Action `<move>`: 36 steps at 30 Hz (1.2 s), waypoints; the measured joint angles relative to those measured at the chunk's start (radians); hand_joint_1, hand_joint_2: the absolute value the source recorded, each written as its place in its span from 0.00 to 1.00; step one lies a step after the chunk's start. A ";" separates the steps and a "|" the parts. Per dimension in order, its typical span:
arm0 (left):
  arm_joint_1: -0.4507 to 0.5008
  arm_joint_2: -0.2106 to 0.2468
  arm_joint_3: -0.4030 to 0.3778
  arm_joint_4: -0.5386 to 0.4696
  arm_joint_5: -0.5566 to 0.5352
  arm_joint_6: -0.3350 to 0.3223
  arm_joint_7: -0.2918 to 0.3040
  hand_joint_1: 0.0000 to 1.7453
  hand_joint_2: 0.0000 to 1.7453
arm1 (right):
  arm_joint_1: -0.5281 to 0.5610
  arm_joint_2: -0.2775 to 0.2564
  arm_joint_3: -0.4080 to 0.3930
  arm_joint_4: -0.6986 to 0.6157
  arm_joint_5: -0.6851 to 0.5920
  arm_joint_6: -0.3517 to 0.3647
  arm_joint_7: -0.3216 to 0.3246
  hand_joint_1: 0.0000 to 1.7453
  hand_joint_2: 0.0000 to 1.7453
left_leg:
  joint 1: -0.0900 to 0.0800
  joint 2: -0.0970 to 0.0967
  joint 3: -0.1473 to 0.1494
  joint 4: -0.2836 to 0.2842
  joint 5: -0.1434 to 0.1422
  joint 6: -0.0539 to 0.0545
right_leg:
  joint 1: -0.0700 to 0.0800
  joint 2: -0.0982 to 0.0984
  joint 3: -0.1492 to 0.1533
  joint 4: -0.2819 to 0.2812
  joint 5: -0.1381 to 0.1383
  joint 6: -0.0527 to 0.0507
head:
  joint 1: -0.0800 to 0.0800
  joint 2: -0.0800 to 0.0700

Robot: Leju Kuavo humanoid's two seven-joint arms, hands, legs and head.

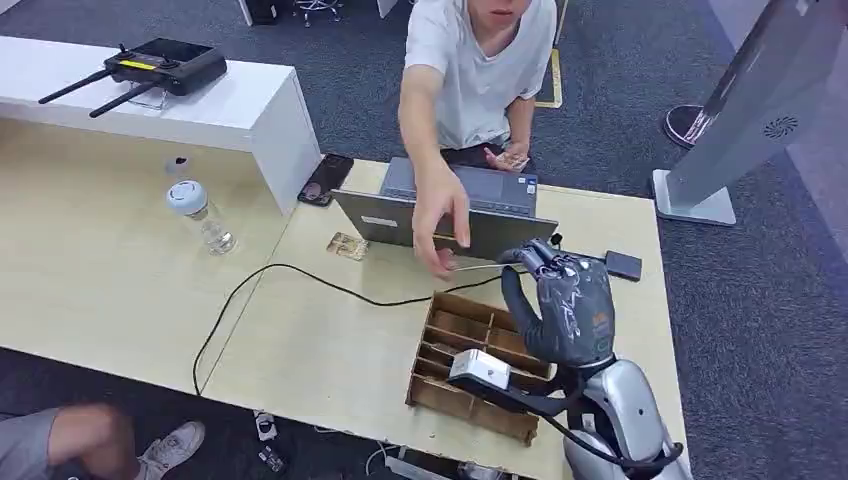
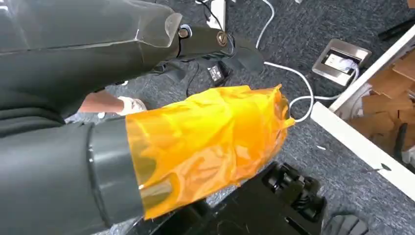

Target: Pass the card to the sensor for recognition and then transmit it.

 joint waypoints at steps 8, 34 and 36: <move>0.012 -0.007 0.024 0.000 -0.011 -0.002 -0.008 0.00 0.00 | 0.001 0.000 0.001 -0.018 -0.106 0.054 -0.037 1.00 1.00 | 0.000 0.000 0.000 0.000 0.000 0.000 | 0.000 0.000 0.000 0.000 0.000 0.000 | 0.000 0.000; 0.046 -0.013 0.074 0.000 -0.031 -0.006 -0.021 0.00 0.00 | 0.129 -0.042 -0.190 -0.092 -0.725 0.479 -0.235 1.00 1.00 | 0.000 0.000 0.000 0.000 0.000 0.000 | 0.000 0.000 0.000 0.000 0.000 0.000 | 0.000 0.000; 0.048 -0.013 0.075 0.000 -0.031 -0.001 -0.021 0.00 0.00 | 0.139 -0.063 -0.209 -0.078 -0.739 0.507 -0.245 1.00 1.00 | 0.000 0.000 0.000 0.001 0.000 0.000 | 0.000 0.000 0.000 0.000 0.000 0.000 | 0.000 0.000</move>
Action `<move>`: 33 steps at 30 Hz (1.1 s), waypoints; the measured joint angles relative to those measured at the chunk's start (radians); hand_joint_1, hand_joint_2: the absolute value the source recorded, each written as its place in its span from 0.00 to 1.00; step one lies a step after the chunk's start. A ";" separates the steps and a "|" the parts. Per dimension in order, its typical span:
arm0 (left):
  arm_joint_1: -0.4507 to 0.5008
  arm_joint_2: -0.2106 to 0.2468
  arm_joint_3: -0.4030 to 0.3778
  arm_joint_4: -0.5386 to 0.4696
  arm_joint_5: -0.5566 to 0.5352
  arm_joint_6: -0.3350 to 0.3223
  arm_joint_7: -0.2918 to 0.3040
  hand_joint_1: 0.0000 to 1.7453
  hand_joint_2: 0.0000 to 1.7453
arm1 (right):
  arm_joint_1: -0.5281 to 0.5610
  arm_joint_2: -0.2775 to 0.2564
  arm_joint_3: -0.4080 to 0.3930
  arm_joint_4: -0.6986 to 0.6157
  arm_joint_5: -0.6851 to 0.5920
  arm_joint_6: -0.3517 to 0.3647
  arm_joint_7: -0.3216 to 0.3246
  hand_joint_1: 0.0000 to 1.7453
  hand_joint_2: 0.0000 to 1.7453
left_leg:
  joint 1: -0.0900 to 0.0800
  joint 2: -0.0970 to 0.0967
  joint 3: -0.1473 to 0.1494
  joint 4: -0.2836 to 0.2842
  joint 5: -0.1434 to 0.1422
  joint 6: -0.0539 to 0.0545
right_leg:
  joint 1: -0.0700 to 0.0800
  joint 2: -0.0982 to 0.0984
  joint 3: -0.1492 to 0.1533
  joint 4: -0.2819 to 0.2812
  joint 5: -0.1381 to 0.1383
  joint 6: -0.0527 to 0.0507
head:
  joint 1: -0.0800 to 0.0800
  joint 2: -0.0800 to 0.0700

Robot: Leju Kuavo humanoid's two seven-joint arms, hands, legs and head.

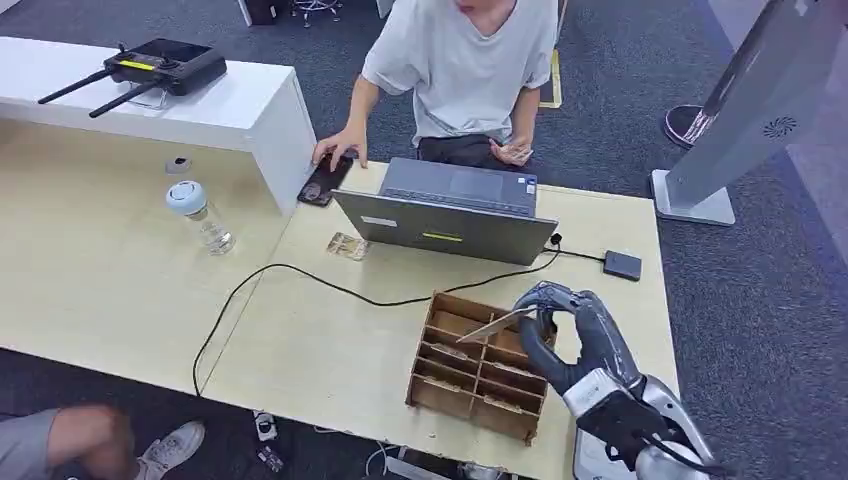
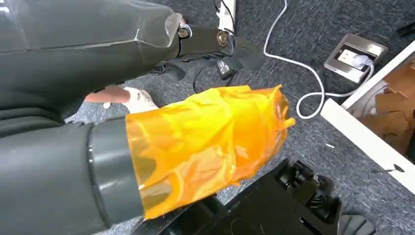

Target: Pass the card to the sensor for recognition and then transmit it.

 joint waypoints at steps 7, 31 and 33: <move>0.014 0.000 0.001 0.000 0.012 0.013 0.003 0.00 0.00 | 0.049 -0.072 -0.076 0.057 -0.068 0.112 -0.037 1.00 1.00 | 0.000 0.000 0.000 0.000 0.000 0.000 | 0.000 0.000 0.000 0.000 0.000 0.000 | 0.000 0.000; 0.029 0.012 0.000 0.000 0.055 0.044 -0.016 0.00 0.00 | 0.160 -0.301 -0.203 0.133 -0.084 0.234 -0.054 1.00 1.00 | 0.000 0.000 0.000 0.000 -0.001 0.001 | 0.000 0.000 0.000 0.000 0.000 0.000 | 0.000 0.000; 0.028 0.013 -0.004 0.000 0.063 0.047 -0.020 0.00 0.00 | 0.160 -0.329 -0.202 0.135 -0.082 0.246 -0.051 1.00 1.00 | 0.000 0.000 0.000 0.000 -0.001 0.001 | 0.000 0.000 0.000 0.000 0.000 0.000 | 0.000 0.000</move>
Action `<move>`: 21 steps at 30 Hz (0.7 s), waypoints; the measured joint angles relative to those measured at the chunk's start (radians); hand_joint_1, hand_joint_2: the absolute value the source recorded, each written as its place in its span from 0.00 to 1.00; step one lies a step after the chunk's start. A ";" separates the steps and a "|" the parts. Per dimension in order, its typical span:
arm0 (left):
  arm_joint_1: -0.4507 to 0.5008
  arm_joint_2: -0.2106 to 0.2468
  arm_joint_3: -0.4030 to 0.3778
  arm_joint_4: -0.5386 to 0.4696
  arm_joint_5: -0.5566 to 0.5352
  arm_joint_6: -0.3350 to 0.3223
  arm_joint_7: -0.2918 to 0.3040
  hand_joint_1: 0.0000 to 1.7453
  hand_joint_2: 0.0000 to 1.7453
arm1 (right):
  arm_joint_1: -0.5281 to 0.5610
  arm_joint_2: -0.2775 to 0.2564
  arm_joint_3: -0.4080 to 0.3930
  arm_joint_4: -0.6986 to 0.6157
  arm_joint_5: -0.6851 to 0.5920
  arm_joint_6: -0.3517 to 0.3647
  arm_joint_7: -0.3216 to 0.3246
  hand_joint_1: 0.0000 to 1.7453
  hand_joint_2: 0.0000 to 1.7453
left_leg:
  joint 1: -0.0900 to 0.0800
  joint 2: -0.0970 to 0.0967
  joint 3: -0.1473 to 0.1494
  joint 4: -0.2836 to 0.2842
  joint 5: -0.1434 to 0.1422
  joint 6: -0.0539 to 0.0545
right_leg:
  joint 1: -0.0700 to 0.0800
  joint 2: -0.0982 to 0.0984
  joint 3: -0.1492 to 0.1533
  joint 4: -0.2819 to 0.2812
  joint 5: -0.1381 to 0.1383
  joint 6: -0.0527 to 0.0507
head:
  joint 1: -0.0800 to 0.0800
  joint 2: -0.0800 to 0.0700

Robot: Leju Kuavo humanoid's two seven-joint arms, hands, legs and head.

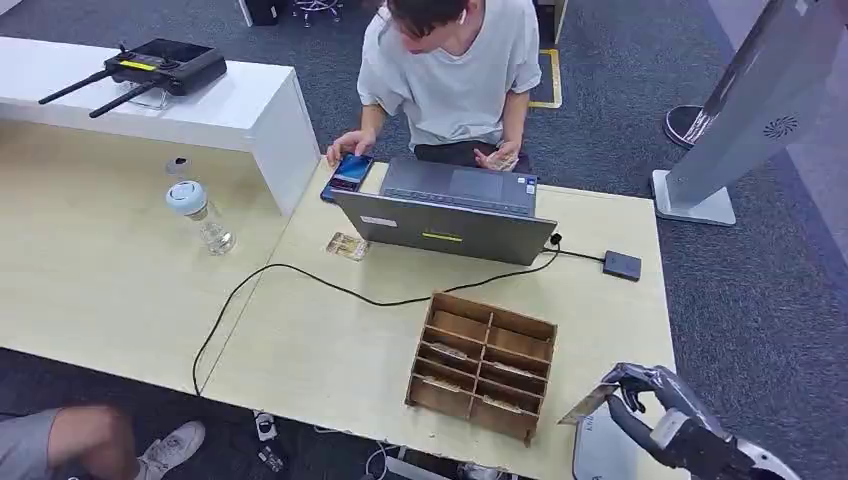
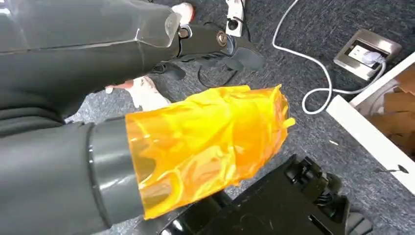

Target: Pass the card to the sensor for recognition and then transmit it.

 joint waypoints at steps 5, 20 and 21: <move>-0.009 0.007 -0.016 0.000 0.019 0.013 -0.010 0.00 0.00 | -0.001 -0.085 0.003 0.001 -0.004 0.029 0.011 1.00 1.00 | 0.000 0.000 0.000 0.000 0.000 0.000 | 0.000 0.000 0.000 0.000 0.000 0.000 | 0.000 0.000; -0.044 0.014 -0.055 0.022 0.042 0.016 -0.029 0.00 0.00 | -0.019 -0.277 0.064 -0.010 -0.013 0.090 0.049 1.00 1.00 | 0.000 0.000 0.000 0.000 0.000 0.000 | -0.001 0.000 0.000 0.000 0.000 0.000 | 0.000 0.000; -0.048 0.014 -0.058 0.026 0.045 0.016 -0.031 0.00 0.00 | -0.024 -0.287 0.075 -0.010 -0.014 0.093 0.054 1.00 1.00 | 0.000 0.000 0.000 0.000 0.000 0.000 | -0.001 0.000 0.000 0.000 0.000 0.000 | 0.000 0.000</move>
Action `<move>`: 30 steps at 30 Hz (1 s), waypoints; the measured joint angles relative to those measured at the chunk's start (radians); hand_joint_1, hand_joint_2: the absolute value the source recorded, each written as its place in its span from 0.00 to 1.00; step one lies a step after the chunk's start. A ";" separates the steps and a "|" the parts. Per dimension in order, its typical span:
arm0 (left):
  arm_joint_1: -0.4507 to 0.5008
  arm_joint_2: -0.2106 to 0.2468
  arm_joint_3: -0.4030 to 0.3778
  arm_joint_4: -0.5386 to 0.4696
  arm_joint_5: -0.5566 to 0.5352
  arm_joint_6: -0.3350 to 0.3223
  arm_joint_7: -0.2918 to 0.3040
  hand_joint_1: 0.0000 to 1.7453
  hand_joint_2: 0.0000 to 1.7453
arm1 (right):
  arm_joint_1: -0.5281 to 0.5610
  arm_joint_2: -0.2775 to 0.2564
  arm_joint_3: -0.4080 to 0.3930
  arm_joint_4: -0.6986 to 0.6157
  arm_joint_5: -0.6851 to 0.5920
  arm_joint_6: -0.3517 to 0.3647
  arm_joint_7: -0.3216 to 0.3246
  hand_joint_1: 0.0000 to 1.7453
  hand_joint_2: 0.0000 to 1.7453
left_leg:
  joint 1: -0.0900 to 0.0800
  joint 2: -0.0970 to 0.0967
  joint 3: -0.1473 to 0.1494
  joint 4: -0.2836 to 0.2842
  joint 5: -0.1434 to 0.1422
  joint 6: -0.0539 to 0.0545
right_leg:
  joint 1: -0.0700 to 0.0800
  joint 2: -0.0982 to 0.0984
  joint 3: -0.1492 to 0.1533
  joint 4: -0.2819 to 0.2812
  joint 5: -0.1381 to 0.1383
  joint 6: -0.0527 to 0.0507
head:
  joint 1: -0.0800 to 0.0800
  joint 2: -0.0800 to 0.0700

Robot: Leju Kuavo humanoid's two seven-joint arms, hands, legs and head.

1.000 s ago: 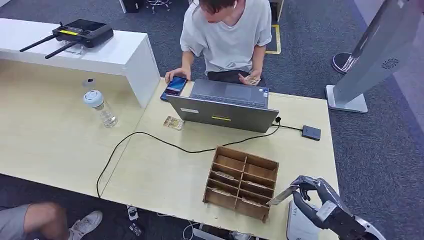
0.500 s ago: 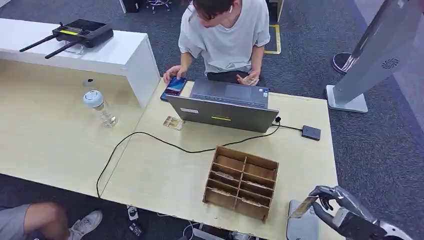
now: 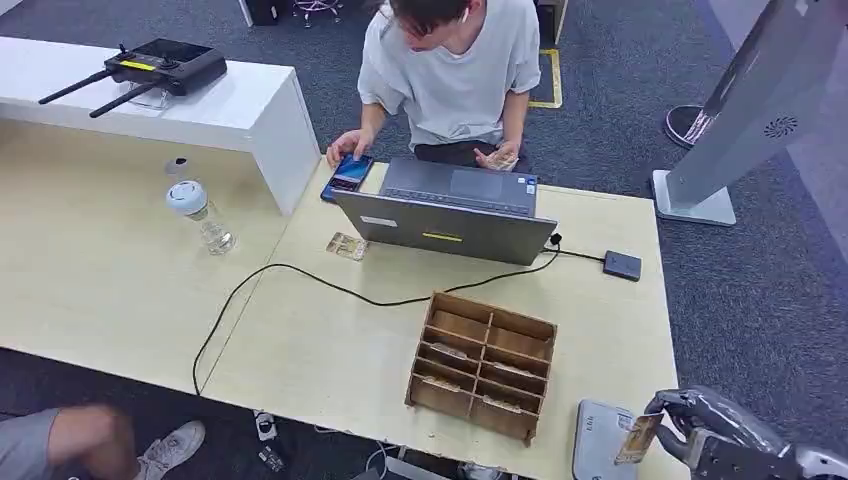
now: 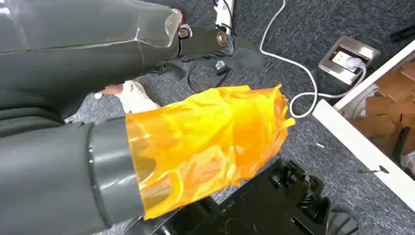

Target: Pass the card to the sensor for recognition and then transmit it.

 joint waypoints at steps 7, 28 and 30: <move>-0.017 -0.001 -0.018 0.024 0.007 0.000 -0.013 0.00 0.00 | -0.030 -0.022 0.059 0.004 -0.007 0.008 0.047 1.00 1.00 | 0.000 0.000 0.000 0.000 0.000 0.000 | 0.000 0.000 0.000 0.000 0.000 0.000 | 0.000 0.000; -0.040 -0.002 -0.052 0.059 0.027 0.015 -0.016 0.00 0.00 | -0.083 0.084 0.215 0.066 0.047 -0.081 0.187 1.00 1.00 | 0.000 0.000 0.000 0.000 0.000 0.000 | 0.001 0.000 0.000 0.000 0.000 0.000 | 0.000 0.000; -0.044 -0.002 -0.059 0.063 0.033 0.018 -0.016 0.00 0.00 | -0.090 0.093 0.227 0.074 0.061 -0.096 0.203 1.00 1.00 | 0.001 0.000 0.000 0.000 0.000 0.000 | 0.001 0.000 0.000 0.000 0.000 0.000 | 0.000 0.000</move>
